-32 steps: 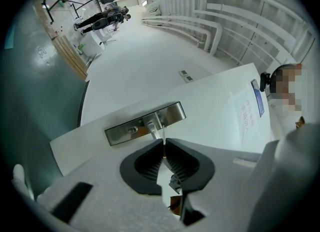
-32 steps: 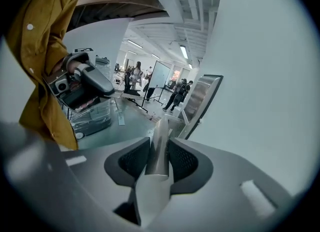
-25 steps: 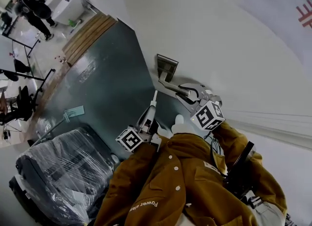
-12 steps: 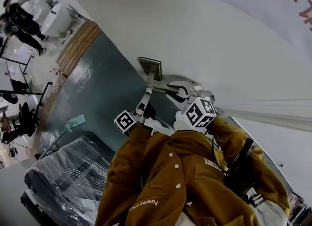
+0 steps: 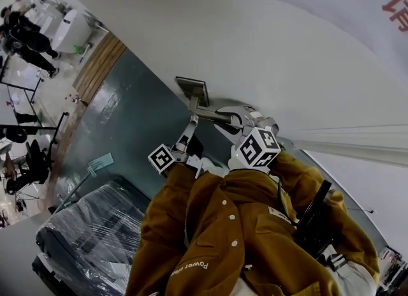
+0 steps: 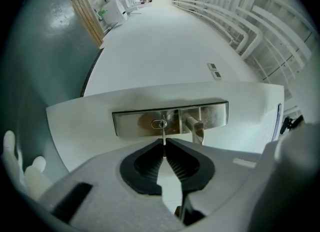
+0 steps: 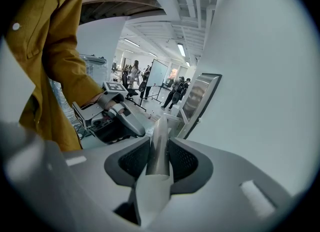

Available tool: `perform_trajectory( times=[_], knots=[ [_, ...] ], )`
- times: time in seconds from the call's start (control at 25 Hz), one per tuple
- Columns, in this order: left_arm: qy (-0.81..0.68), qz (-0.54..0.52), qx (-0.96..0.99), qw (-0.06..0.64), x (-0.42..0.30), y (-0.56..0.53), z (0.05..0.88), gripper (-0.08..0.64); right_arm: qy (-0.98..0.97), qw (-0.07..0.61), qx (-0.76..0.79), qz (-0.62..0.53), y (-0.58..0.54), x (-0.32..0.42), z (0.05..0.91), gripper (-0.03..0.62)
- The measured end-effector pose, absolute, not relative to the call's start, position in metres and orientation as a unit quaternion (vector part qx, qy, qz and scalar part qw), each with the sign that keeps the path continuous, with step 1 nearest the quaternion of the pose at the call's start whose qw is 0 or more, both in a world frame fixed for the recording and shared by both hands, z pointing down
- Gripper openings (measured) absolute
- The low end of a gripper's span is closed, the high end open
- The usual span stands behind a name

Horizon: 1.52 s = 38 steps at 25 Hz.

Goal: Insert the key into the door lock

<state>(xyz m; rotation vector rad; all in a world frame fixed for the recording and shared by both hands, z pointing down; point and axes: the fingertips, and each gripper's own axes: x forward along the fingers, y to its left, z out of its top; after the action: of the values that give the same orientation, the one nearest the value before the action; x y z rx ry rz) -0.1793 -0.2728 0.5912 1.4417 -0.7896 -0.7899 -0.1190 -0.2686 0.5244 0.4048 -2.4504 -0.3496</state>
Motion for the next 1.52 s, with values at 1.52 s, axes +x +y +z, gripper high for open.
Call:
perform_trajectory(
  times=[1.52],
  knots=[
    [-0.340, -0.299, 0.672, 0.586, -0.166, -0.297, 0.590, 0.147, -0.929, 0.303, 0.162, -0.135, -0.272, -0.116, 0.518, 0.156]
  ],
)
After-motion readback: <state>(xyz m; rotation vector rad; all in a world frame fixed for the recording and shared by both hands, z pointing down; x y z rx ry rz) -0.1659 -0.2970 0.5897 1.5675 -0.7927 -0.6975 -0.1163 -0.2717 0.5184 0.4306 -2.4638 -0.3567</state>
